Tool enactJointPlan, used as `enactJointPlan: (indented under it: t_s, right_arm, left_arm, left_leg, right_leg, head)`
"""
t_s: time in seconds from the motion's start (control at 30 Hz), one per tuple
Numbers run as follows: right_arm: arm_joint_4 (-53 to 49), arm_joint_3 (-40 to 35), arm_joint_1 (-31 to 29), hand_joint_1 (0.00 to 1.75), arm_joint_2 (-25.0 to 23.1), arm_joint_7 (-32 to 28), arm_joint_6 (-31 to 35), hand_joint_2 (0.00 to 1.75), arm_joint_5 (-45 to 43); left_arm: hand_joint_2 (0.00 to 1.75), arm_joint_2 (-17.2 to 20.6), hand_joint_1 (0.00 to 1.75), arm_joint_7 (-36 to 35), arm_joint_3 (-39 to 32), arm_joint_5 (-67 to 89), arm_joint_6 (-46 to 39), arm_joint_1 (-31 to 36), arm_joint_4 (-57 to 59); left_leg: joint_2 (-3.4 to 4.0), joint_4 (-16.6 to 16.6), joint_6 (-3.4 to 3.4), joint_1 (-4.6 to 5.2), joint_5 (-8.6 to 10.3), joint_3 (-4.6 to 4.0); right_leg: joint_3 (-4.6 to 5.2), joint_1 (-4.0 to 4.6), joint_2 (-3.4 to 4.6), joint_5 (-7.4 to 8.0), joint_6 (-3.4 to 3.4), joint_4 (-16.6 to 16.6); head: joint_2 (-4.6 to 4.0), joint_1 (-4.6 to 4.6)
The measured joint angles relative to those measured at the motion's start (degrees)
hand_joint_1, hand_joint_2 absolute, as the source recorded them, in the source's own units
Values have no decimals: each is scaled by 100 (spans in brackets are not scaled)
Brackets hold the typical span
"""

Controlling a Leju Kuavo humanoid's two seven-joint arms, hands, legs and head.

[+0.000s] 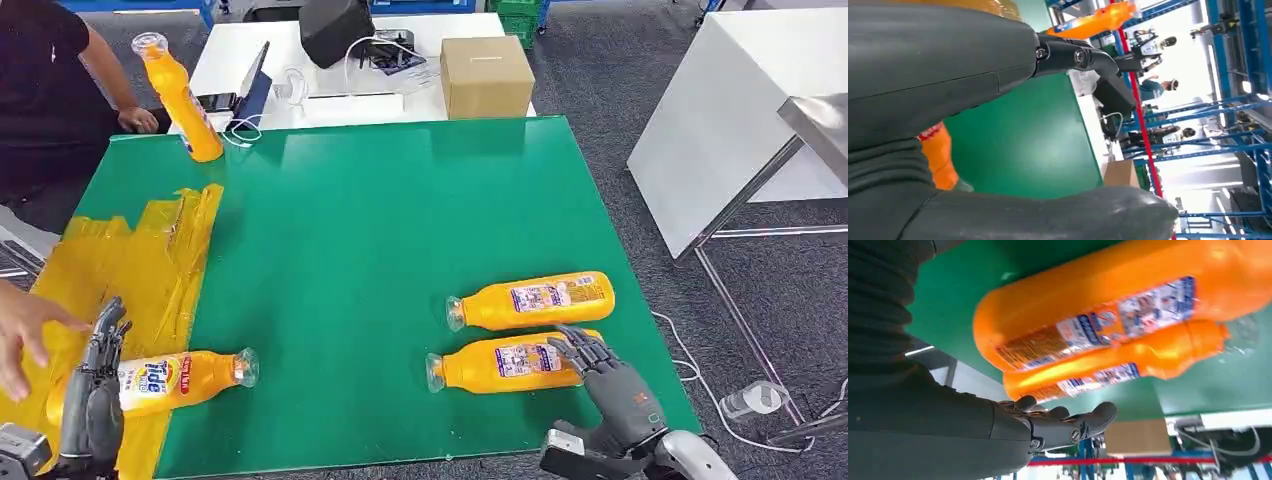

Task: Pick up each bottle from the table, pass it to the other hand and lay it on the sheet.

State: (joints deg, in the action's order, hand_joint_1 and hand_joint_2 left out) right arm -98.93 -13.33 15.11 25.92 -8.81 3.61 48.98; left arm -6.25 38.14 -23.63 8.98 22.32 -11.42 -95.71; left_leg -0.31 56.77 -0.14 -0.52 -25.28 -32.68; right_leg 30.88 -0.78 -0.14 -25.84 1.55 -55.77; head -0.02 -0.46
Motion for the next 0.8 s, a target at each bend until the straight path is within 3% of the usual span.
enactJointPlan:
  t_s: [0.8]
  right_arm:
    - [879,-282,-709,0,-50,17,-348,175,306]
  left_arm:
    - [0,9,0,-35,614,68,-278,63,-13]
  left_leg:
    - [1,0,0,-1,1,0]
  right_leg:
    - [-2,1,1,0,0,-1]
  head:
    - [0,-2]
